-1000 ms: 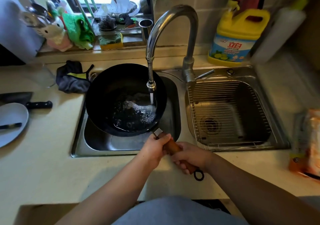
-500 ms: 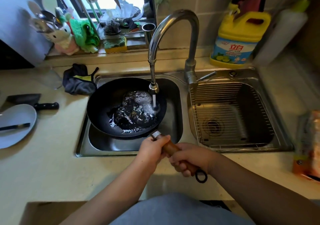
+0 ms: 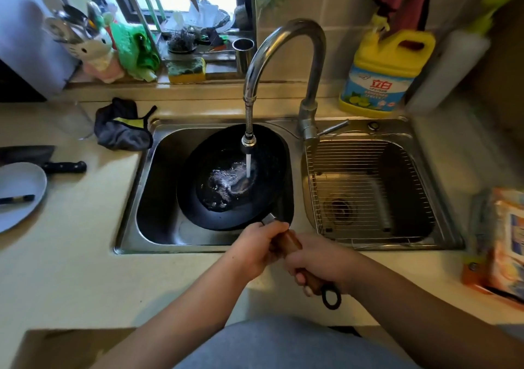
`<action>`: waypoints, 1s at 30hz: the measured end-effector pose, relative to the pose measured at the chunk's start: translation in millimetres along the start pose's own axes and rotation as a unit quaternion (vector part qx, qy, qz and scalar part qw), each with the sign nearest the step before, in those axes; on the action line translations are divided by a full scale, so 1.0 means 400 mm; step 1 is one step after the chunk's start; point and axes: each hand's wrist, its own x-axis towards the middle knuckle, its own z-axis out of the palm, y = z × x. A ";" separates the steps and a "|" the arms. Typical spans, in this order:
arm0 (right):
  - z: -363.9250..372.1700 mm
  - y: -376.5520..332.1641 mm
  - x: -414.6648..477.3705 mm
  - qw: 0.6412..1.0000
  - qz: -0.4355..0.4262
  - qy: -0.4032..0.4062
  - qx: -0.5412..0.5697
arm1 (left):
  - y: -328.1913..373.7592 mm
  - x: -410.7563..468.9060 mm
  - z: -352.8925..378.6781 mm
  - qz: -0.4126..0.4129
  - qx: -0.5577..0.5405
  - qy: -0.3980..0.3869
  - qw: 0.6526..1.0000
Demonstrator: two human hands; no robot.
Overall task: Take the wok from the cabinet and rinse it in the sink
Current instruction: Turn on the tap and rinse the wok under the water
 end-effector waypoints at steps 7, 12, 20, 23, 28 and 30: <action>0.004 0.031 0.008 0.991 -0.041 0.074 -0.099 | -0.002 0.018 0.010 -0.003 -0.020 -0.039 0.999; -0.026 0.034 0.015 0.989 -0.054 0.066 -0.117 | -0.013 0.015 0.008 0.028 -0.017 -0.038 0.999; -0.055 0.019 0.056 0.993 -0.063 0.018 -0.102 | -0.012 0.015 -0.003 0.091 0.002 0.031 0.995; -0.050 0.004 0.074 0.994 -0.071 -0.013 -0.078 | -0.002 0.014 -0.013 0.113 0.020 0.076 0.990; -0.031 -0.009 0.107 0.994 -0.063 -0.086 -0.006 | 0.018 -0.002 -0.028 0.132 0.014 0.131 0.982; -0.024 -0.008 0.117 0.992 -0.063 -0.109 0.023 | 0.023 -0.011 -0.032 0.134 0.017 0.144 0.980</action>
